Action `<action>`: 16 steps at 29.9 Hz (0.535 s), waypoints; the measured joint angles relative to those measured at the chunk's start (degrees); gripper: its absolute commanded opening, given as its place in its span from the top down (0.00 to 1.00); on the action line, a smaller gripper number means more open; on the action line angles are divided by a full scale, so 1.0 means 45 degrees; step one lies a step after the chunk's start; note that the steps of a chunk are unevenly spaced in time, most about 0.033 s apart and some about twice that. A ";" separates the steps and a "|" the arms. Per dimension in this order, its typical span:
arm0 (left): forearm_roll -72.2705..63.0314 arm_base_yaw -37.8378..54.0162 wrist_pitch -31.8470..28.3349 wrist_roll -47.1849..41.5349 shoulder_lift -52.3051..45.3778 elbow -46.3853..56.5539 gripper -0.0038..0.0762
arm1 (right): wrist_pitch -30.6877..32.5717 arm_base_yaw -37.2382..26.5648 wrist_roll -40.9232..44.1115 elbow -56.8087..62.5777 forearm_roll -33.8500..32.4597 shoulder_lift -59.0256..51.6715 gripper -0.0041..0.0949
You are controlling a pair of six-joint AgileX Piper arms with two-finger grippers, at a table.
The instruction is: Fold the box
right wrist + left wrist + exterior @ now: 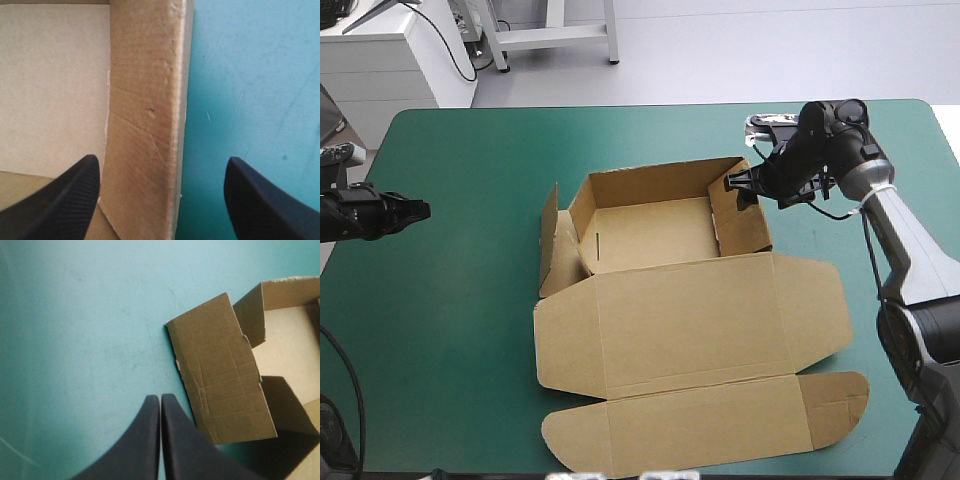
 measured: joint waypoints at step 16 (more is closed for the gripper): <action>-0.0012 0.0000 0.0123 0.0000 0.0000 0.0000 0.96 | -0.0034 0.0000 -0.0060 0.0063 0.0123 0.1708 0.49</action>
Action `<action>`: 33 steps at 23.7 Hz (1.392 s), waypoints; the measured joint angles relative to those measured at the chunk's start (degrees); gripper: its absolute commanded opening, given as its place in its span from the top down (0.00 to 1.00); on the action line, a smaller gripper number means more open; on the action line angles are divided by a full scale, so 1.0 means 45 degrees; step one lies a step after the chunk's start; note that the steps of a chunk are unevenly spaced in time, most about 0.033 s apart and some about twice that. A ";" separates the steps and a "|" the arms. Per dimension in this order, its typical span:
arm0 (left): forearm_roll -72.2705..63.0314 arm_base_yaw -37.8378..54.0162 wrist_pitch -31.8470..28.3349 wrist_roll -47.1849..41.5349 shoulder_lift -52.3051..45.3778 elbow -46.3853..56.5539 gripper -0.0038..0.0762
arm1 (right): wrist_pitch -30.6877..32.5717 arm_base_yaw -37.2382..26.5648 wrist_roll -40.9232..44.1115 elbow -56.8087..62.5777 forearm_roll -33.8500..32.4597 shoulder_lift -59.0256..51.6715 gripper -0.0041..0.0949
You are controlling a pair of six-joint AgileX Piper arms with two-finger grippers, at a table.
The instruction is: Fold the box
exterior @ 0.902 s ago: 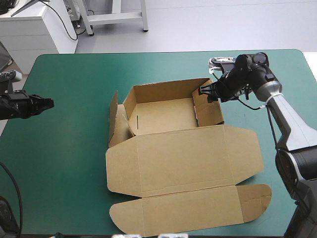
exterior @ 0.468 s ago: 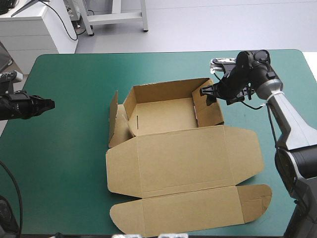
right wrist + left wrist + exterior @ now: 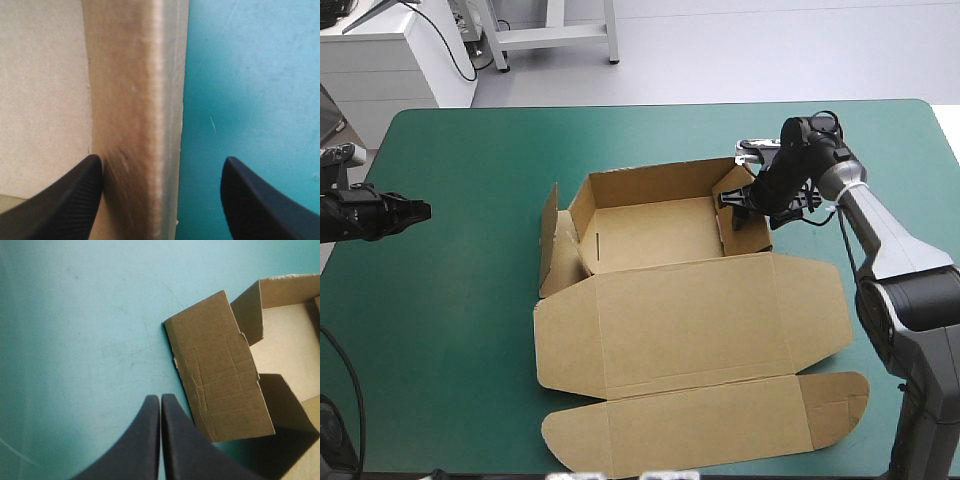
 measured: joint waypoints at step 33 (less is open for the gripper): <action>-0.1673 -0.1179 -0.0308 -0.0050 0.1787 0.0446 0.96 | -0.0458 -0.0035 -0.3262 0.0386 0.2365 -0.5539 0.98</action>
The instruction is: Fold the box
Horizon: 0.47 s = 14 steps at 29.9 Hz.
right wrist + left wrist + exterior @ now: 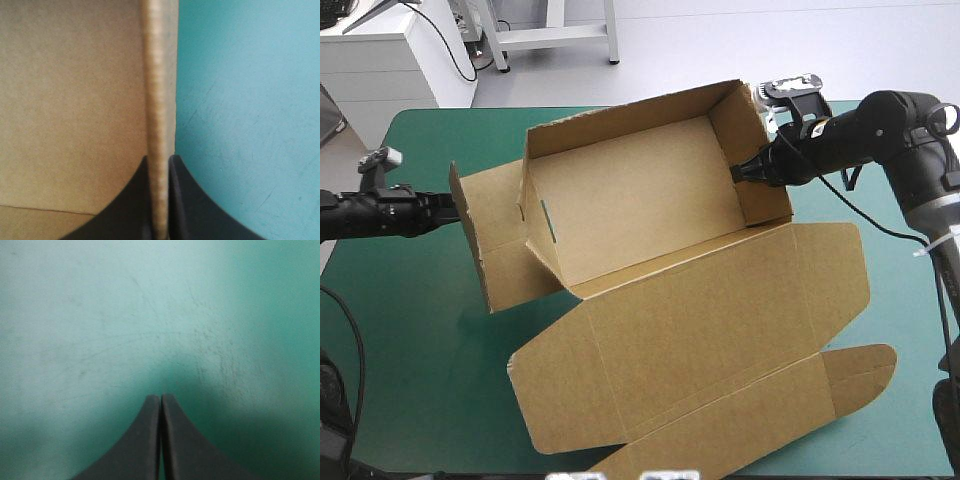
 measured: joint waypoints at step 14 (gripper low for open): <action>0.0053 -0.3736 -0.1115 -0.1232 -0.0830 0.0368 0.96 | -0.1485 0.0000 0.1021 0.0000 -0.0842 0.0710 0.98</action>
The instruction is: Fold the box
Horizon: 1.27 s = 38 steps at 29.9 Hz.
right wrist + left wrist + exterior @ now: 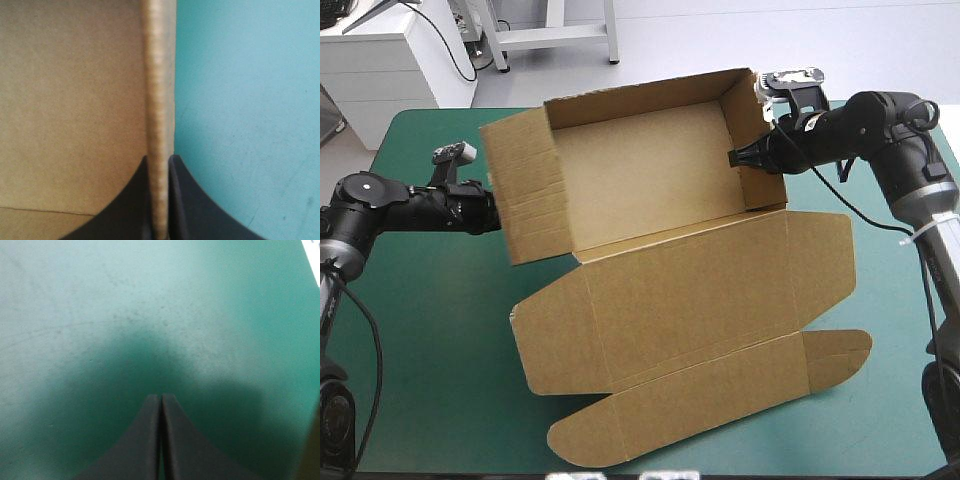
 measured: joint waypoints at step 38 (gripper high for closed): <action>-0.1658 -0.1344 0.0059 0.0942 -0.1590 -0.0032 0.49 | 0.0146 0.0000 0.1101 0.0000 -0.2022 0.0928 0.98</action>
